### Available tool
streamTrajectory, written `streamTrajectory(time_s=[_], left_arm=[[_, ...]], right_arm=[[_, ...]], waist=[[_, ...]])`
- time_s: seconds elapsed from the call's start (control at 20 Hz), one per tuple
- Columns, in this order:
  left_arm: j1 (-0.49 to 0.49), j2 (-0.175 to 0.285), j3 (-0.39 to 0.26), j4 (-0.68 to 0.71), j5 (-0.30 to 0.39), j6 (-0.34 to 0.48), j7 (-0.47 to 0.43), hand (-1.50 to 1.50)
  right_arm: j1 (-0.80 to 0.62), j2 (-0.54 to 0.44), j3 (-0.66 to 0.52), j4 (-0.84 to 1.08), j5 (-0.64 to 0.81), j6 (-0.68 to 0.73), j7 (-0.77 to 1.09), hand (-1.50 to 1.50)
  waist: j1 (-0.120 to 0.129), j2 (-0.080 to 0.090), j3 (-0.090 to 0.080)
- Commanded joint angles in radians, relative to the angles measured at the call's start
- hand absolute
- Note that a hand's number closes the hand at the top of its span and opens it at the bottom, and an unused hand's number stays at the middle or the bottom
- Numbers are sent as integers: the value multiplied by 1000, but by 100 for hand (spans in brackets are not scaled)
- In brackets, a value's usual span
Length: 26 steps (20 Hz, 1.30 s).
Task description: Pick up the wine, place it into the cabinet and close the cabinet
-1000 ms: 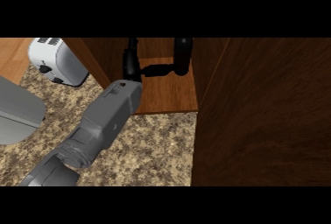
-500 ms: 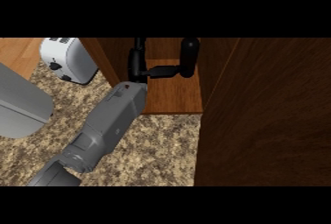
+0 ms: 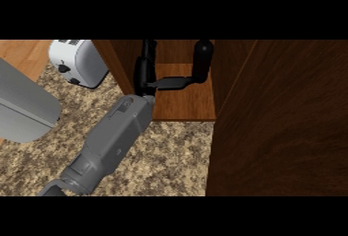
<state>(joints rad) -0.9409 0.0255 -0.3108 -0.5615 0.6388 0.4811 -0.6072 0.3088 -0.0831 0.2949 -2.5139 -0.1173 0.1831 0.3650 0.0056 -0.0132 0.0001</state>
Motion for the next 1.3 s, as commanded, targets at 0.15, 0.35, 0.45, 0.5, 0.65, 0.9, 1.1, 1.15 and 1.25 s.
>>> streamTrajectory(time_s=[0.15,0.35,0.45,0.5,0.65,0.9,1.1,1.15,1.25], left_arm=[[186,-3,-100,-309,-38,62,108,-150],[302,19,-153,-507,-42,70,165,-150],[413,60,-173,-596,-54,76,149,-150],[468,46,-210,-698,-68,126,170,-150],[547,80,-227,-783,-72,100,164,-150],[693,89,-310,-978,-135,171,174,-150],[795,128,-370,-1121,-187,218,197,-150],[830,139,-375,-1119,-188,205,159,-150],[888,170,-391,-1165,-195,205,158,-150]], right_arm=[[50,-33,-11,-195,-56,-8,72,-150],[48,-34,-34,-176,-71,-7,49,-150],[81,-29,-13,-203,-68,-7,39,-150],[70,-25,-28,-113,-58,10,-21,-150],[9,-21,6,-215,-50,-41,108,-150],[20,-46,-49,-173,-89,-13,64,-150],[-10,-59,-19,-184,-76,-21,123,-150],[39,-102,21,-243,-70,12,166,150],[20,-153,37,-129,-55,105,81,150]], waist=[[16,-6,0],[13,-4,1],[9,-4,1],[16,-3,1],[11,1,-1],[0,5,1],[-1,6,0],[-6,3,0],[-1,5,1]])
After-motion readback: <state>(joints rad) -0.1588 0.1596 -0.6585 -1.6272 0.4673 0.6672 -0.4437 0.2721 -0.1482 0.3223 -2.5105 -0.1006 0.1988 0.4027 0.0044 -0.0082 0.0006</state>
